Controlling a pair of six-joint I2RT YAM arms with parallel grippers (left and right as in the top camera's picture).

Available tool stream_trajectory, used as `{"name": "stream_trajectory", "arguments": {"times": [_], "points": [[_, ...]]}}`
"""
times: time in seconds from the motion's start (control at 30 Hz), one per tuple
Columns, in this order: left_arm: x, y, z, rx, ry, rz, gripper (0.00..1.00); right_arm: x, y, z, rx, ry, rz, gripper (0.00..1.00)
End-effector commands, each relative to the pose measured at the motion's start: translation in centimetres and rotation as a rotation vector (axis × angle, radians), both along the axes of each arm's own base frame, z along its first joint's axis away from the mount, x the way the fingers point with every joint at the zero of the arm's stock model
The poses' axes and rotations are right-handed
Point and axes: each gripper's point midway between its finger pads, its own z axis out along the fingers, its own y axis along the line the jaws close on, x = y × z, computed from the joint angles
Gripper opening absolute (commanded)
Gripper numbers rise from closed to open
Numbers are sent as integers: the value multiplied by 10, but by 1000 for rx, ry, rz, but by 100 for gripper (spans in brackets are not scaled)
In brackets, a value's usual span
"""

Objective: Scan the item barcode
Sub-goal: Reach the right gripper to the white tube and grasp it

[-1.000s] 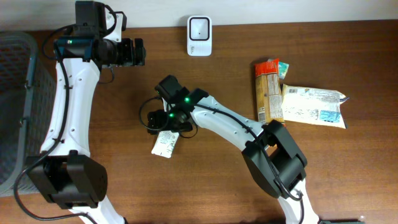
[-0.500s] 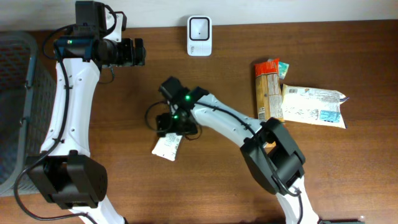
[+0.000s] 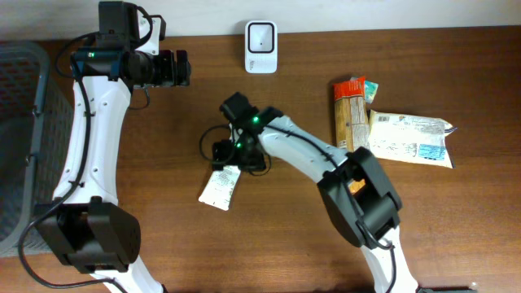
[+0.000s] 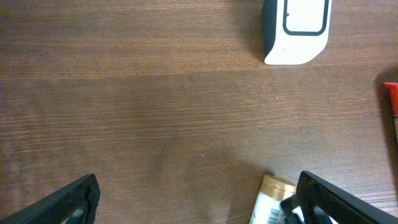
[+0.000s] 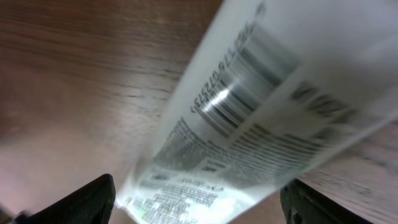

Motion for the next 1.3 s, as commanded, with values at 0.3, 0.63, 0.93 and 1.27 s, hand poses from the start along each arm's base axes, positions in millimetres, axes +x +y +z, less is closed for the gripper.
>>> {"name": "stream_trajectory", "arguments": {"times": [0.3,0.63,0.93,1.27], "points": [[0,0,0,1,-2,-1,99,6,-23,8,-39,-40,180,34],[0,0,0,1,-2,-1,99,22,-24,38,38,-6,77,73],[0,0,0,1,-2,-1,99,0,-15,-30,-54,-16,-70,72],[0,0,0,1,-2,-1,99,0,-6,0,178,4,45,4]]}}
